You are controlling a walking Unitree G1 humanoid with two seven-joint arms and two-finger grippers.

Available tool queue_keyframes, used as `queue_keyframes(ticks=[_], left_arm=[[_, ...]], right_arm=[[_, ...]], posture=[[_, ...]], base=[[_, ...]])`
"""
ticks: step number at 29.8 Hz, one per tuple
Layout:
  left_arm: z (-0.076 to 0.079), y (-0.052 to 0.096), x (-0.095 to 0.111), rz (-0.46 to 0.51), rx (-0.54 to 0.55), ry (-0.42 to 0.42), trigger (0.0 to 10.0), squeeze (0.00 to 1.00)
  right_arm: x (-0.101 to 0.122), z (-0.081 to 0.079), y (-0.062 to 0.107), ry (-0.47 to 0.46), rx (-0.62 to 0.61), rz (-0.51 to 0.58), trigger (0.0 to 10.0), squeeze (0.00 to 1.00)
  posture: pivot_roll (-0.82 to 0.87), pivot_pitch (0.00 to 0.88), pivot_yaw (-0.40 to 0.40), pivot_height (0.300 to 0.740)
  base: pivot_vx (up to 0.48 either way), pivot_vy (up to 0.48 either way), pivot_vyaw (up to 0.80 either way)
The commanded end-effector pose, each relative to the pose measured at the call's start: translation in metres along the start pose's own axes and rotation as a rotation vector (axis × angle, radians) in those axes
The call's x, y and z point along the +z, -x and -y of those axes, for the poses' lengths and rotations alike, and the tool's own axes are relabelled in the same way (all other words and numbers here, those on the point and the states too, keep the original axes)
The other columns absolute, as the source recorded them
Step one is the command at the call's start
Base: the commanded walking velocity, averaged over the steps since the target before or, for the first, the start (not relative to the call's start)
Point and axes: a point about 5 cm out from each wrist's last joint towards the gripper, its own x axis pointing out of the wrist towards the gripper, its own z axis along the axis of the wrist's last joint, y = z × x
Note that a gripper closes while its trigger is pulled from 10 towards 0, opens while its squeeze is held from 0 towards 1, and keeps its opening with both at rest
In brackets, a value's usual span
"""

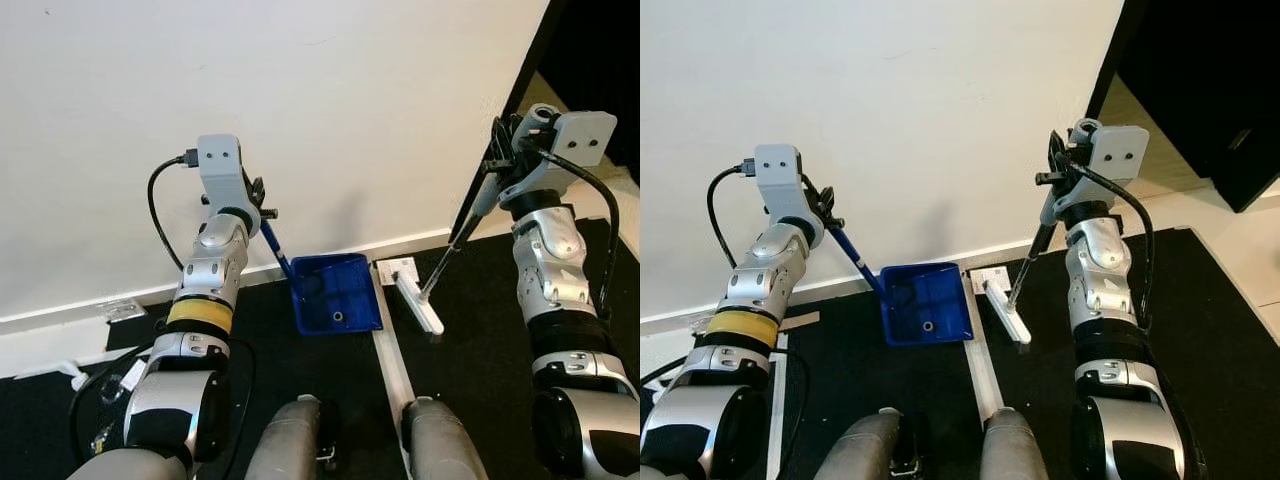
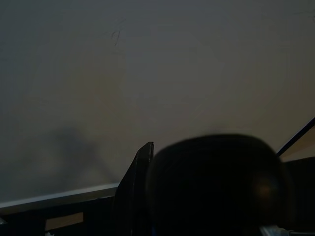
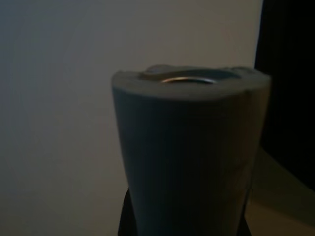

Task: Sweep floor

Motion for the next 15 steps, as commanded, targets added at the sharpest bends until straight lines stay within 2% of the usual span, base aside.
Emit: queue_keyframes(ticks=[1, 3, 4, 6, 10, 12, 15], left_arm=[[-0.003, 0.0, 0.001, 0.009, 0.012, -0.024, 10.0, 0.0], [-0.003, 0.0, 0.0, 0.0, 0.013, -0.039, 10.0, 0.0], [-0.006, -0.001, -0.006, -0.048, 0.016, -0.079, 10.0, 0.0], [-0.007, -0.001, -0.01, -0.083, 0.016, -0.093, 10.0, 0.0], [-0.006, 0.0, -0.016, -0.126, -0.014, -0.074, 10.0, 0.0], [-0.011, 0.001, -0.024, -0.134, -0.019, -0.053, 10.0, 0.0], [-0.018, 0.005, -0.035, -0.133, -0.014, -0.075, 10.0, 0.0]], right_arm=[[-0.003, 0.0, 0.002, 0.011, -0.01, 0.012, 10.0, 0.0], [-0.004, 0.001, 0.004, 0.018, -0.015, 0.01, 10.0, 0.0], [-0.01, 0.004, 0.007, 0.023, -0.029, -0.002, 10.0, 0.0], [-0.013, 0.005, 0.01, 0.03, -0.035, -0.009, 10.0, 0.0], [-0.018, 0.004, 0.013, 0.029, -0.041, -0.015, 10.0, 0.0], [-0.026, 0.003, 0.019, 0.039, -0.048, -0.032, 10.0, 0.0], [-0.034, 0.003, 0.025, 0.049, -0.055, -0.051, 10.0, 0.0]], posture=[[-0.14, 0.0, 0.066, 0.74], [-0.14, 0.0, 0.072, 0.74], [-0.14, 0.0, 0.08, 0.74], [-0.14, 0.0, 0.084, 0.74], [-0.14, 0.0, 0.088, 0.74], [-0.14, 0.0, 0.097, 0.74], [-0.14, 0.0, 0.098, 0.74]], base=[[0.0, 0.0, 0.0], [0.0, 0.0, 0.0], [0.0, 0.0, 0.0], [0.0, 0.0, 0.0], [0.0, 0.0, 0.0], [0.0, 0.0, 0.0], [0.0, 0.0, 0.0]])
